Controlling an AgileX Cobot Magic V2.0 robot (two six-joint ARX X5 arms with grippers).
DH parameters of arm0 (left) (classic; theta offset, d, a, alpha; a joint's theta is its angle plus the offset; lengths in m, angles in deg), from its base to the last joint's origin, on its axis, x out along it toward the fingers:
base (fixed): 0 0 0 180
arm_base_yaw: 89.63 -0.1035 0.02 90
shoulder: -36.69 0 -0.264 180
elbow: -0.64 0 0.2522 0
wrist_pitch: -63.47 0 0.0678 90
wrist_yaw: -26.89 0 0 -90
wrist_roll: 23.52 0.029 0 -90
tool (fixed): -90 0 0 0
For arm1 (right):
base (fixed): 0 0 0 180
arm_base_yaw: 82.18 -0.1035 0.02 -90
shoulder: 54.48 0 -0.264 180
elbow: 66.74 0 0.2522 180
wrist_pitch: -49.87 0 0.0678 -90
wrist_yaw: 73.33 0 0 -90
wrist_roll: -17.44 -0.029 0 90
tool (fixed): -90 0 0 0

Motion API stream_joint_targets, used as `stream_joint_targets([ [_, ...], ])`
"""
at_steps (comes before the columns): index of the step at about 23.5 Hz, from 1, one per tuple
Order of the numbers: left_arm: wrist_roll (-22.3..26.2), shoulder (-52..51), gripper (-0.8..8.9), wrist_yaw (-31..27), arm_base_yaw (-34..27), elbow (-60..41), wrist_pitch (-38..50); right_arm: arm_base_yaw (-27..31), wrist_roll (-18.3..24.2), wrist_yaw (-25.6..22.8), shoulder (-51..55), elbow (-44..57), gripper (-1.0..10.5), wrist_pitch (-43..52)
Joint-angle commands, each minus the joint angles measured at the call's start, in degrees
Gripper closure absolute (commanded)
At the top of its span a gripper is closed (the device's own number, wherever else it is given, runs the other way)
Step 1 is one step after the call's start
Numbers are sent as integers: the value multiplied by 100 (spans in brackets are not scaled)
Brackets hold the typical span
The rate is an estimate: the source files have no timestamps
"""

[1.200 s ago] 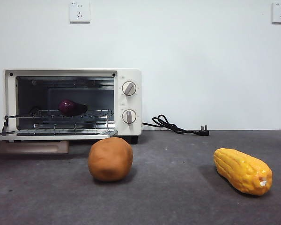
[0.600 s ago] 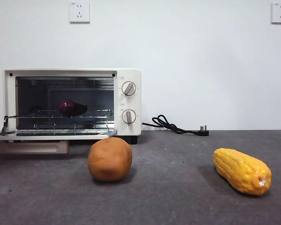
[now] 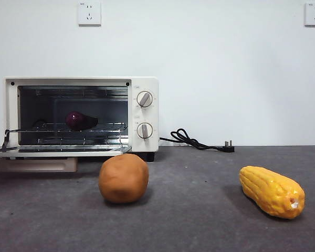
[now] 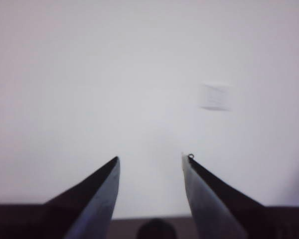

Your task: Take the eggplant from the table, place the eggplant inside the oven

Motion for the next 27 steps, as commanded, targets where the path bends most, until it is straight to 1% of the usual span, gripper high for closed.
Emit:
stream_joint_targets([
  [1, 72, -9, 819, 17, 28, -35, 46, -7, -205, 1126, -17, -459, 739, -153],
  [3, 72, -2, 819, 17, 28, -35, 46, -7, -321, 1733, -20, -400, 814, -153],
  [5, 72, -2, 819, 13, 28, -35, 44, -7, -466, 2393, -20, -236, 856, -155],
  [6, 72, -2, 819, 13, 28, -35, 44, -7, -487, 2533, -17, -157, 856, -155],
  [8, 74, -2, 819, 11, 28, -35, 44, -7, -507, 2540, -9, 4, 863, -157],
  [9, 76, 0, 819, 11, 28, -35, 46, -7, -531, 2531, -7, 101, 899, -157],
  [10, 81, 4, 819, 11, 28, -35, 46, -7, -553, 2533, 2, 203, 959, -160],
  [17, 125, 70, 819, -33, 24, -35, 72, -7, -540, 2511, 57, 938, 958, -160],
  [25, 144, 369, 819, -31, 22, -35, 345, -7, -321, 2487, 55, 1733, 959, -160],
  [27, 144, 498, 819, -31, 20, -35, 431, -7, -278, 2634, 52, 2017, 959, -160],
])
